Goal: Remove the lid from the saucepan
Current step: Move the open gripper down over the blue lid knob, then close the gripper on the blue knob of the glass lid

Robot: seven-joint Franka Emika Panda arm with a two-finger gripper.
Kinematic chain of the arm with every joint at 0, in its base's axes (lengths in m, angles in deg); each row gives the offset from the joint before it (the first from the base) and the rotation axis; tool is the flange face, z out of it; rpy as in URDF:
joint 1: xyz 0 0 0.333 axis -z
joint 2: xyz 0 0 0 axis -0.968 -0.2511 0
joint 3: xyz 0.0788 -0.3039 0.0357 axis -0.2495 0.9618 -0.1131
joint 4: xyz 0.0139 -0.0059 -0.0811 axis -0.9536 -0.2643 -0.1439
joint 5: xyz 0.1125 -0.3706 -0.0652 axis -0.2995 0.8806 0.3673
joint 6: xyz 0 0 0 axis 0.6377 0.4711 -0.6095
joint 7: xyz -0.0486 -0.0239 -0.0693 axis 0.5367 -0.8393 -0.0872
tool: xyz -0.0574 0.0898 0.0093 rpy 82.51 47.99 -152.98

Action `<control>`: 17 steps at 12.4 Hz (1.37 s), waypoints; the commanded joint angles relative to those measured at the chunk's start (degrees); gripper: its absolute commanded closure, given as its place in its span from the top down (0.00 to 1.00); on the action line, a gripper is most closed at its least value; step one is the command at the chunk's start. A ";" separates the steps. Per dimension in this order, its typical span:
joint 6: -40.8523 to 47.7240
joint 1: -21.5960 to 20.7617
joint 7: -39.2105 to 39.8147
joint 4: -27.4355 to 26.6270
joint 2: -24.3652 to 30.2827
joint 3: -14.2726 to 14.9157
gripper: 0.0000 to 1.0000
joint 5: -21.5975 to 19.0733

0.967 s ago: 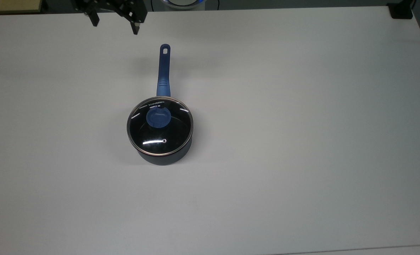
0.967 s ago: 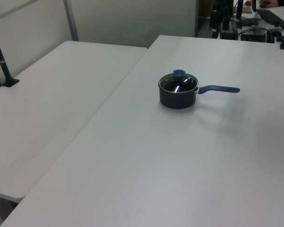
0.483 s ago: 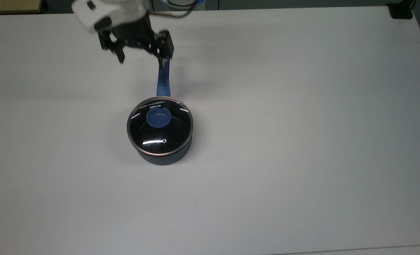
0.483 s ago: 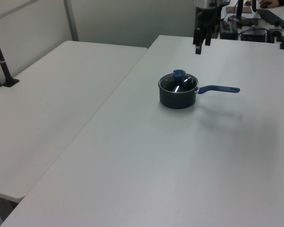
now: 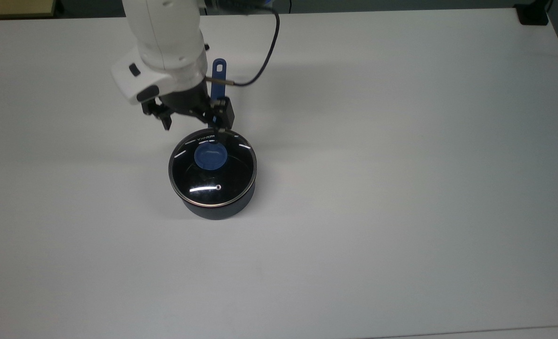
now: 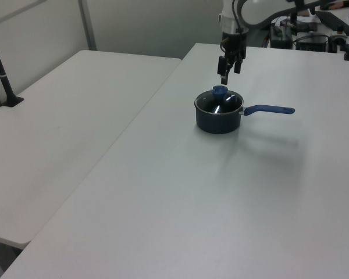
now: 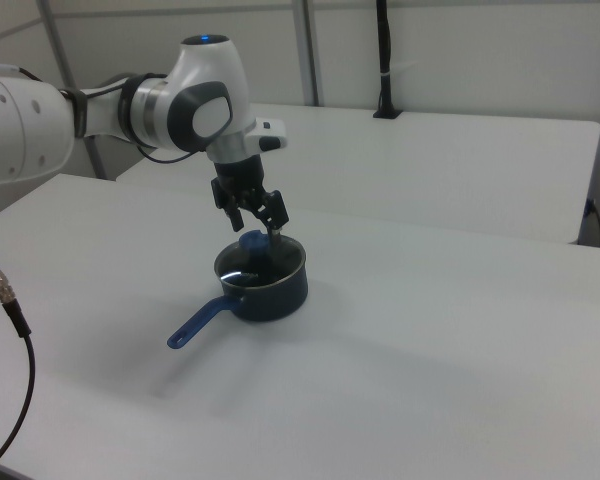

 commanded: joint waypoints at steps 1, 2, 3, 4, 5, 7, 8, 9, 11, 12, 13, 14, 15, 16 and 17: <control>-2.26 -0.78 -3.29 3.85 -3.76 0.30 1.00 -0.42; -3.14 -0.87 -3.38 3.86 -3.94 0.30 1.00 -0.59; -3.23 -1.74 -3.64 3.94 -4.55 0.30 1.00 -0.59; -3.23 -2.19 -3.82 3.95 -4.91 0.21 1.00 -0.59; -3.23 -2.36 -3.90 3.95 -5.17 -0.14 1.00 -0.59; -3.32 -2.37 -3.90 3.95 -5.96 -0.93 1.00 -0.33; -3.32 -2.37 -3.73 3.95 -6.05 -0.93 1.00 -0.15; -3.41 -2.28 -3.38 3.95 -6.14 -0.93 1.00 -0.15; -3.50 -2.19 -3.29 3.86 -6.14 -0.93 0.95 -0.07; -3.50 -2.10 -3.38 3.86 -6.14 -0.93 0.87 -0.06; -3.50 -2.10 -3.29 3.86 -6.14 -0.93 0.80 -0.06; -3.50 -2.10 -3.12 3.86 -6.14 -0.93 0.73 0.20; -3.50 -2.10 -2.42 3.86 -6.14 -0.93 0.67 0.55; -3.50 -2.10 -1.37 3.86 -6.14 -0.93 0.59 0.55; -3.50 -2.10 -1.10 3.86 -6.14 -0.93 0.53 0.55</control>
